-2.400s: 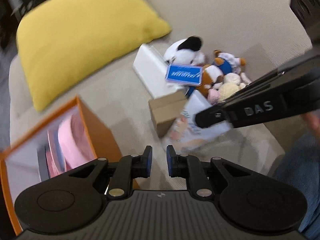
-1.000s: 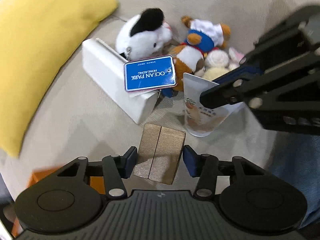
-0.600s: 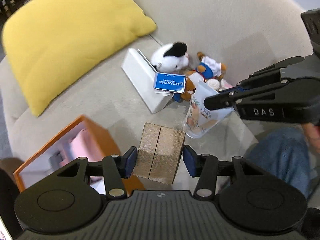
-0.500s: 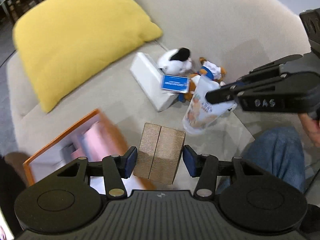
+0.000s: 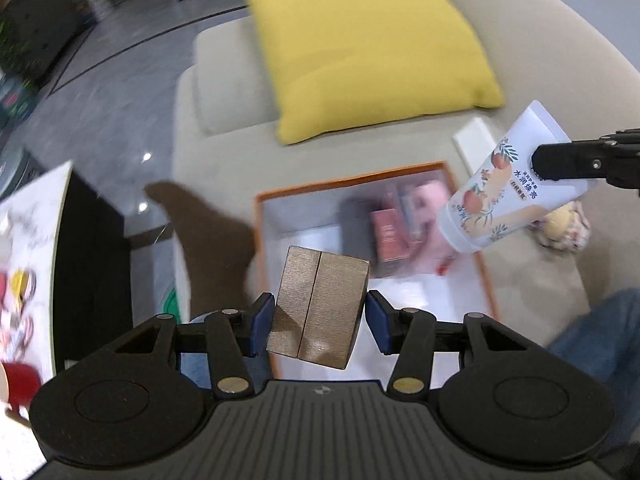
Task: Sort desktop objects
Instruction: 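Carry the cardboard box with the left tool while the right tool carries the lotion tube to the shoebox, then lower the cardboard box into the shoebox and open the left tool while the right tool releases the tube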
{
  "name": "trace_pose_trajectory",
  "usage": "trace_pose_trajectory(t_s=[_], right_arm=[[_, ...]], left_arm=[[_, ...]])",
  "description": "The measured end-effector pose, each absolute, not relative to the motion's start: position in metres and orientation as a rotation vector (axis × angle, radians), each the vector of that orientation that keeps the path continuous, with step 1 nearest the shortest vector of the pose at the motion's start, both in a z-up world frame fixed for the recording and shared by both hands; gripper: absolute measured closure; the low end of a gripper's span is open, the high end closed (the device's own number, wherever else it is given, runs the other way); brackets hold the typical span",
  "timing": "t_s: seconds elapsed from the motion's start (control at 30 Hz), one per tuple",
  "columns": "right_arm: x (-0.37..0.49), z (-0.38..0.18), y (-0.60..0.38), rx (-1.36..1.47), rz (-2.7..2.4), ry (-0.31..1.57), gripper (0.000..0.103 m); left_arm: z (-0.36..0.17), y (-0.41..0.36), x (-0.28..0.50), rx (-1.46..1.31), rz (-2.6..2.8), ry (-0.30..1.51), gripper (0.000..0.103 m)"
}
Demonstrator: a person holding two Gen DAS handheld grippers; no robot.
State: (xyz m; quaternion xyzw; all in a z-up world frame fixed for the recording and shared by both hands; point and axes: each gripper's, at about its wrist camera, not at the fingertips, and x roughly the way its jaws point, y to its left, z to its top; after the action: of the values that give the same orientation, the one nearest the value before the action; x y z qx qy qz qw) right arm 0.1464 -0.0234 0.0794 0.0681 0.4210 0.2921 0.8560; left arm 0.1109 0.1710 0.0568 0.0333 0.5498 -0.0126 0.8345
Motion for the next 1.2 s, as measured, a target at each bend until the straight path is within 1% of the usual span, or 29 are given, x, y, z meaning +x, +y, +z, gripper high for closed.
trace_pose_trajectory(t_s=[0.13, 0.37, 0.6, 0.8, 0.87, 0.93, 1.2], right_arm=[[0.161, 0.065, 0.022, 0.165, 0.630, 0.911, 0.097], [0.203, 0.013, 0.068, 0.228, 0.573, 0.994, 0.098], [0.237, -0.022, 0.081, 0.235, 0.522, 1.065, 0.098], [0.242, -0.032, 0.082, 0.223, 0.495, 1.075, 0.097], [0.246, -0.036, 0.080, 0.236, 0.484, 1.082, 0.097], [0.250, -0.041, 0.078, 0.253, 0.483, 1.094, 0.097], [0.259, -0.059, 0.081, 0.276, 0.491, 1.140, 0.097]], left_arm=[[0.045, 0.193, 0.112, 0.010, -0.023, 1.139, 0.045], [0.025, 0.205, 0.127, -0.034, -0.021, 1.122, 0.046], [-0.004, 0.204, 0.146, -0.021, 0.011, 1.122, 0.046], [-0.019, 0.192, 0.159, 0.026, 0.058, 1.092, 0.046], [-0.024, 0.190, 0.162, 0.021, 0.064, 1.099, 0.049], [-0.029, 0.189, 0.164, 0.010, 0.067, 1.105, 0.050], [-0.045, 0.189, 0.174, 0.011, 0.086, 1.110, 0.051]])
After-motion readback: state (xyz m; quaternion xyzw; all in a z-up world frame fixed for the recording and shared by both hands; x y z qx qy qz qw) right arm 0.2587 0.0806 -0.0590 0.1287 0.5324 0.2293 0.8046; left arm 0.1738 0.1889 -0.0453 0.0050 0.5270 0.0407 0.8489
